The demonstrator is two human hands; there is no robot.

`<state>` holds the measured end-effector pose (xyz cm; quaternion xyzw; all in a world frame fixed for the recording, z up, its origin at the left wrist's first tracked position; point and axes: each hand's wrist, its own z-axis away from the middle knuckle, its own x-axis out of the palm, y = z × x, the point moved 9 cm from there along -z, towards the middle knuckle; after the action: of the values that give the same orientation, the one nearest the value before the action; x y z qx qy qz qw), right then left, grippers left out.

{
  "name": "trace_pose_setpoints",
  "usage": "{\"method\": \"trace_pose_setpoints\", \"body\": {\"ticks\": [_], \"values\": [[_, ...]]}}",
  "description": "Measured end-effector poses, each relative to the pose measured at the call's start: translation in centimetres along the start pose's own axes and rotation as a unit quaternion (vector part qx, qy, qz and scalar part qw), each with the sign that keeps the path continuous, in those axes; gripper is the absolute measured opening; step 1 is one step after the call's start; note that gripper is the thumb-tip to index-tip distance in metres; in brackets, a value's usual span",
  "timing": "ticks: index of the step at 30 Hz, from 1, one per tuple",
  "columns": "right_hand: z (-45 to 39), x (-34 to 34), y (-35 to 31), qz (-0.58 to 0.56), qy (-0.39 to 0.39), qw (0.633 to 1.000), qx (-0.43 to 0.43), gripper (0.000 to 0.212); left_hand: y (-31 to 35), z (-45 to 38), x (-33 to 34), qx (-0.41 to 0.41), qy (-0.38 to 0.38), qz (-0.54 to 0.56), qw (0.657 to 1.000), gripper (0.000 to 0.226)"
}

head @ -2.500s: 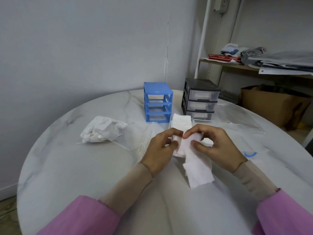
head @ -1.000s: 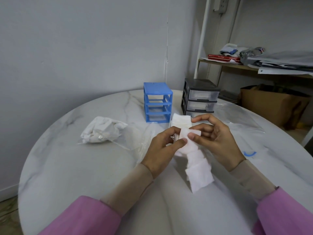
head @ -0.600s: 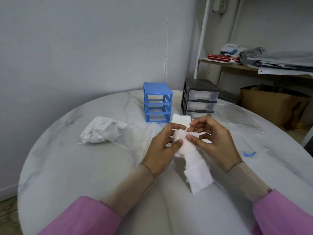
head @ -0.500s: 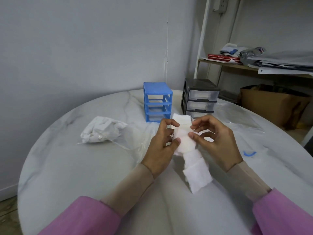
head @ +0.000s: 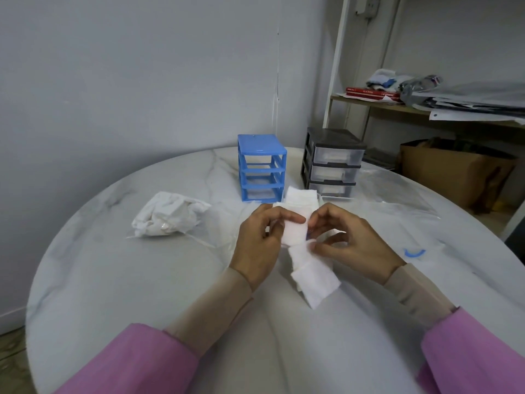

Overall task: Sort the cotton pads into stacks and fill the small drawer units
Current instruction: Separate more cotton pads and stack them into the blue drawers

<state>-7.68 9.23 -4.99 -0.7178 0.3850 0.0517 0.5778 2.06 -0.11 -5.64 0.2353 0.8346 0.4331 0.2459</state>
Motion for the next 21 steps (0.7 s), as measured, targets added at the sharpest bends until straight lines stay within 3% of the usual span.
{"method": "trace_pose_setpoints", "body": {"ticks": [11,17,21], "values": [[0.0,0.9,1.0,0.117,-0.047,0.992,0.026,0.01,-0.4,-0.1,-0.1,-0.034,0.002,0.029,0.999,0.041],[-0.1,-0.3,1.3,0.022,0.059,0.997,0.055,0.024,-0.6,-0.1,0.2,-0.097,0.003,0.192,0.977,0.046],[0.0,-0.6,1.1,-0.072,0.085,0.992,0.059,0.029,-1.1,0.0,0.6,-0.13,-0.007,0.246,0.961,0.049]]}}
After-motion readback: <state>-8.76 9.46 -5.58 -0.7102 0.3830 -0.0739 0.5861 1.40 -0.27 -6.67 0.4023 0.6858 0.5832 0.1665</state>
